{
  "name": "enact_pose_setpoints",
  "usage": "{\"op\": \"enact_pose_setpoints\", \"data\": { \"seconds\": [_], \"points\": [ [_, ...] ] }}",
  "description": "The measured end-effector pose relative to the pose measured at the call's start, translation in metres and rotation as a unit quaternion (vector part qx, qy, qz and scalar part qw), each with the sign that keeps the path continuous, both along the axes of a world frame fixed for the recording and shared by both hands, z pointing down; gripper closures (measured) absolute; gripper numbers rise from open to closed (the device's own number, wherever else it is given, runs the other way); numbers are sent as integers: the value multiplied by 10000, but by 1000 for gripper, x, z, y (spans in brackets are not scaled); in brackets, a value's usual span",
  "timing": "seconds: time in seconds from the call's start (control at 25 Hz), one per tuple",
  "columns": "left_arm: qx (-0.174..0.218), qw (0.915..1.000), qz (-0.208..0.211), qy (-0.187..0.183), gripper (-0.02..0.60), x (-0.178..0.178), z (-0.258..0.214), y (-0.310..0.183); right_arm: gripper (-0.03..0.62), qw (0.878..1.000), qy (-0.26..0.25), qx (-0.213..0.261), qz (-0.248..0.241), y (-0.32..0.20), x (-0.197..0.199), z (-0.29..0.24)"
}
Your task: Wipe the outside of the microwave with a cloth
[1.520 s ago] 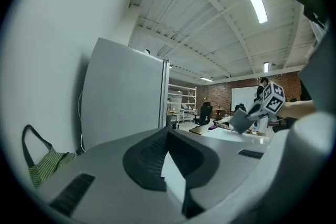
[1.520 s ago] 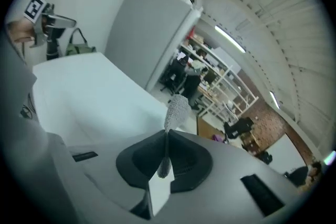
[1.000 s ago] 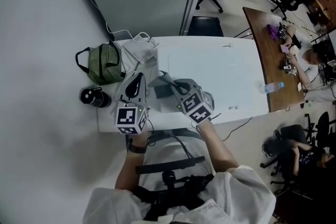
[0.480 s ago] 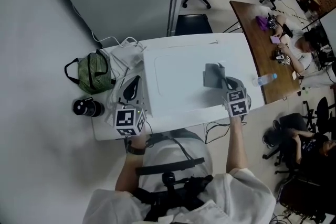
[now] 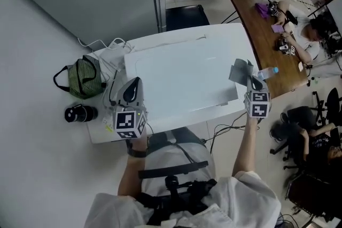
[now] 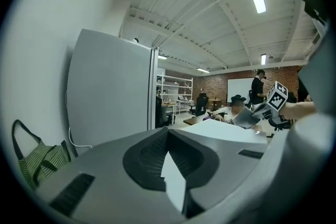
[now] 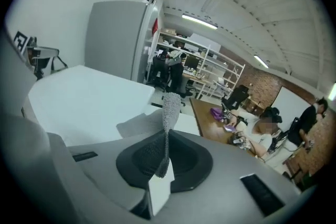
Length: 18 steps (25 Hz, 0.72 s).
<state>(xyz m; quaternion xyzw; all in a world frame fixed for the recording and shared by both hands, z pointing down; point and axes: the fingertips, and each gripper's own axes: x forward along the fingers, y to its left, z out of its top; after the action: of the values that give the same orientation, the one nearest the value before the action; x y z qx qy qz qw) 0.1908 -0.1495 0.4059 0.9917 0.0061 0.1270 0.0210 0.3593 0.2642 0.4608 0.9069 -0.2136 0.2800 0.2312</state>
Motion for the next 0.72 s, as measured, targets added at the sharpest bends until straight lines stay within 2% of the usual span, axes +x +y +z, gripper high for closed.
{"op": "enact_pose_setpoints", "data": {
  "seconds": [0.12, 0.2, 0.24, 0.32, 0.4, 0.48, 0.56, 0.64, 0.68, 0.72],
  "points": [
    [65, 9999, -6, 114, 554, 4, -1, 21, 572, 9991, 251, -320, 95, 22, 3, -7],
    [88, 9999, 56, 133, 554, -1, -2, 31, 571, 9992, 239, -305, 9, 21, -5, -6],
    [85, 9999, 71, 113, 554, -6, -2, 33, 572, 9997, 188, -101, -96, 13, -15, -7],
    [65, 9999, 28, 98, 554, -20, -3, 30, 572, 9970, 50, 614, -466, -26, -46, -17],
    [45, 9998, -65, 174, 554, -37, -7, 20, 571, 9868, -101, 1159, -1130, -94, -88, -28],
    [23, 9993, -200, 315, 554, -60, -14, 4, 572, 9644, -414, 1656, -2018, -179, -145, -34],
    [39, 9982, -410, 446, 554, -94, -22, -18, 572, 9219, -907, 2421, -2886, -266, -214, -44],
    [59, 9969, -613, 487, 554, -132, -25, -39, 571, 8769, -1345, 3012, -3497, -336, -274, -47],
    [29, 9965, -687, 470, 554, -149, -23, -47, 572, 8664, -1435, 3039, -3693, -364, -294, -44],
    [-28, 9963, -743, 441, 554, -165, -20, -52, 572, 8676, -1428, 2839, -3825, -386, -307, -36]
  ]
}}
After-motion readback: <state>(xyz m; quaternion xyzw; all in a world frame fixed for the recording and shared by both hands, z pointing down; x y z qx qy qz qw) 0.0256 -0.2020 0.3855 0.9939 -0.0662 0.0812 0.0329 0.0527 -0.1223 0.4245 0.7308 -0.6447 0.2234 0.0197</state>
